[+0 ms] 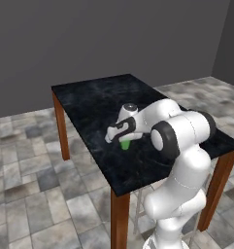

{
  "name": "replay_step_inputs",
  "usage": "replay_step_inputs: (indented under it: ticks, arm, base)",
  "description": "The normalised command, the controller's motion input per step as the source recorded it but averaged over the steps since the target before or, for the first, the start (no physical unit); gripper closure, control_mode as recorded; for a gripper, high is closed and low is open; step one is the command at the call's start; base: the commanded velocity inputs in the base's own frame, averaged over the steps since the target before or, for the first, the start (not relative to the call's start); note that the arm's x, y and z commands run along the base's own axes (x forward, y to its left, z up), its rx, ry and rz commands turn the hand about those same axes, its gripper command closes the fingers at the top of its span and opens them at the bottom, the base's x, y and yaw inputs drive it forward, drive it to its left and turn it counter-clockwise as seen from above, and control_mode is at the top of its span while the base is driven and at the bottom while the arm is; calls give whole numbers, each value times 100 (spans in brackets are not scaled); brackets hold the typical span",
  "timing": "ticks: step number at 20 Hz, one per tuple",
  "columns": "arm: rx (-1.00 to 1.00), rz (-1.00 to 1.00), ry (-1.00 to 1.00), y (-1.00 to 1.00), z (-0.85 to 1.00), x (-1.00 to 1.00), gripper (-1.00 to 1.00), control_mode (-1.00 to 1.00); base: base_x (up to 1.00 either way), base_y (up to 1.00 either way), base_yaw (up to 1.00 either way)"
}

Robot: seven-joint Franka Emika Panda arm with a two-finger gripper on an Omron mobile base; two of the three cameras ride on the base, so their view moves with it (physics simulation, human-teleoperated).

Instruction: Place the pitcher and cup on the dining counter for serving.

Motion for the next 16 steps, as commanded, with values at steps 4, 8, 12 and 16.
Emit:
replay_step_inputs:
  ticks: [4, 8, 12, 16]
  arm:
    - [0, 0, 0, 2, 25, -2, -100, -100]
    - [0, 0, -5, 0, 78, -16, -100, -100]
    - [0, 0, -10, 0, 100, -43, -100, -100]
    - [0, 0, -7, 0, 99, -59, -100, -100]
  base:
    - [0, 0, 0]
    - [0, 0, 0]
    - [0, 0, 0]
    - [0, 0, 0]
